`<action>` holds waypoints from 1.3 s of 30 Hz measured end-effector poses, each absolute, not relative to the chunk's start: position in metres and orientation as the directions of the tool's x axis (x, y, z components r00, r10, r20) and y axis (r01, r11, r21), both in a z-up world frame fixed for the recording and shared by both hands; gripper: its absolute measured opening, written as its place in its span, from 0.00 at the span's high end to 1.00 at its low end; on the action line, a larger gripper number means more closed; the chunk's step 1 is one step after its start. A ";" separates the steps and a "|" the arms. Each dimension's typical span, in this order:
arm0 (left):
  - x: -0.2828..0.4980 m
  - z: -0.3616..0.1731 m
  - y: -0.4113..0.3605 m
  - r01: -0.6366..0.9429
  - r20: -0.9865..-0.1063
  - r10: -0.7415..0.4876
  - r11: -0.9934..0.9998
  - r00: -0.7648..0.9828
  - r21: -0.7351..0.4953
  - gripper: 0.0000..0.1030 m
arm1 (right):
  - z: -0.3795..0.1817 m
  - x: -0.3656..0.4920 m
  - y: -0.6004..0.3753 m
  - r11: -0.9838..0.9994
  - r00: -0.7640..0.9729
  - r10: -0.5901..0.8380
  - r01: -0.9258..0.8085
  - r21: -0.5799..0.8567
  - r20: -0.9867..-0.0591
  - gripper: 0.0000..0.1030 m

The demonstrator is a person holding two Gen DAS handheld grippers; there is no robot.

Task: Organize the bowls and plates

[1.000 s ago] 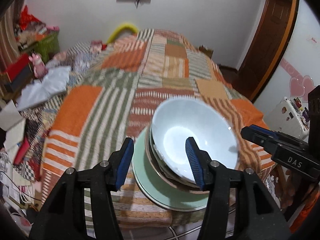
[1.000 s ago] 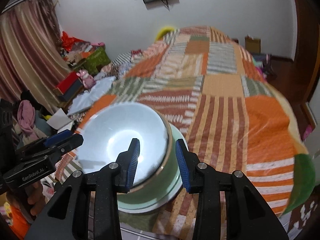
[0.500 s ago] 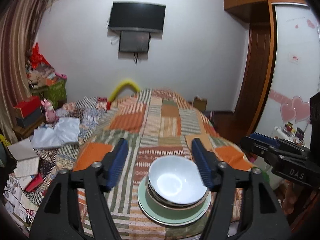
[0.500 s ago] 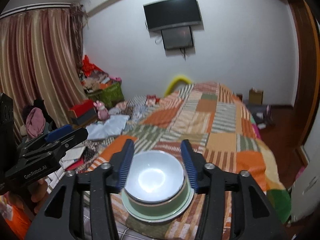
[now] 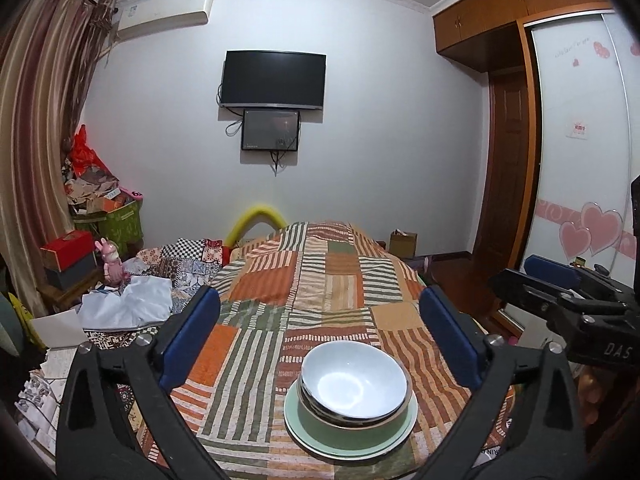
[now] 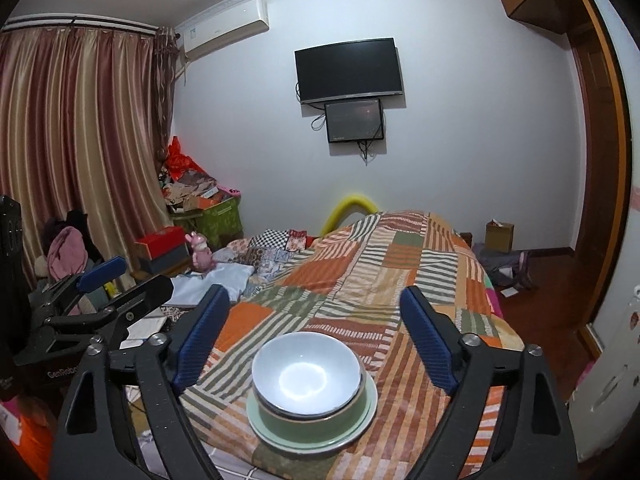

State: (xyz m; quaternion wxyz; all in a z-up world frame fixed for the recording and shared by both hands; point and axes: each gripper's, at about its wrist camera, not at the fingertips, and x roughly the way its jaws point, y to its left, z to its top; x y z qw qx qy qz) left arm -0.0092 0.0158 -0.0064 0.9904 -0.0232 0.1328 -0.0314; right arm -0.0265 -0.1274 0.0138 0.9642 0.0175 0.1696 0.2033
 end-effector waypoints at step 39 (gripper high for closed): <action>-0.013 -0.012 0.014 0.071 -0.262 -0.089 0.995 0.961 -0.077 0.00 | 0.013 -0.036 -0.134 0.943 0.894 0.333 -0.325 0.079 -0.300 0.00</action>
